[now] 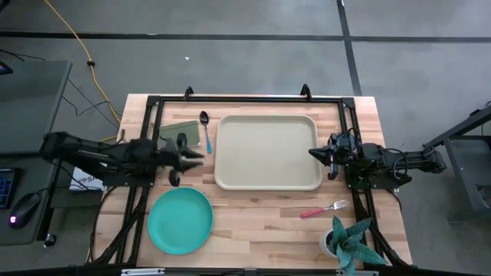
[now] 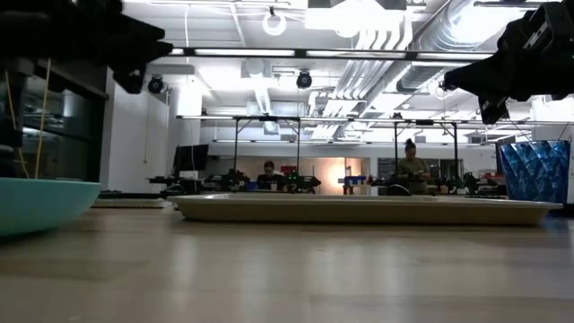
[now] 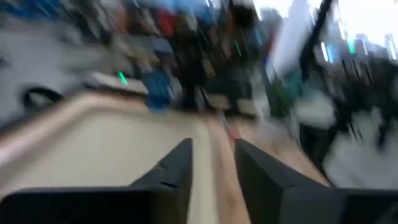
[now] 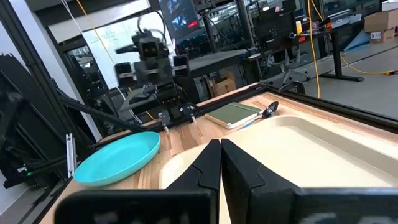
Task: Pick and place plate/cup/fork/spoon on tray
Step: Put the blue plate on the gray tray
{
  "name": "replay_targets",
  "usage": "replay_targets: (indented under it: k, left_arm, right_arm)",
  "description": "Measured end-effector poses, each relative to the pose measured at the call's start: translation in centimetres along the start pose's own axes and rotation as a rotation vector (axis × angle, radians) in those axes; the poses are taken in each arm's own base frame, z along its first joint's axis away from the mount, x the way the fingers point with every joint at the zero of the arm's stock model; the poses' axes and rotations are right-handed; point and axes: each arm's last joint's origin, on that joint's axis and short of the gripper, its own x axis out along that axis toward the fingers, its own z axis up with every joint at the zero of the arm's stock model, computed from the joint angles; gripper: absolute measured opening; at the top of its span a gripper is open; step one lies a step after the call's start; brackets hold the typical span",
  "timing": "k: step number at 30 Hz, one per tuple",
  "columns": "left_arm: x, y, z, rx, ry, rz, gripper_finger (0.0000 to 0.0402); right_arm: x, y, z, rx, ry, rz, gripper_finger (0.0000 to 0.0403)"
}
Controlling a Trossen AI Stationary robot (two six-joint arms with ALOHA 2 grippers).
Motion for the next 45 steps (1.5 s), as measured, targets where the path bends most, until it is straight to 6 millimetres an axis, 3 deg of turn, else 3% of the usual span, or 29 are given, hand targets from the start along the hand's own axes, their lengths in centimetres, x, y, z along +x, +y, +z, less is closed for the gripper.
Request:
replay_targets:
  k: [5,10,19,27,45]
  left_arm:
    - [2.9,-1.8,1.4,0.057,0.324,-0.165,0.0183]
    - [4.6,-4.1,1.3,0.071,0.549,-0.246,0.0202]
    - [5.9,-6.8,-3.7,0.272,0.822,-0.226,0.0200]
    - [6.6,-7.1,-6.5,0.450,0.926,-0.178,0.0199]
    - [6.5,-6.7,-8.3,0.362,1.075,-0.134,0.0191]
  right_arm:
    - [0.0,0.0,0.0,-0.001,0.004,-0.001,0.0002]
    - [0.0,0.0,0.0,-0.001,0.004,-0.001,0.0002]
    - [0.0,0.0,0.0,-0.001,0.004,-0.001,0.0002]
    - [0.0,0.0,0.0,-0.001,0.004,-0.001,0.0002]
    - [0.0,0.0,0.0,-0.001,0.004,-0.001,0.0002]
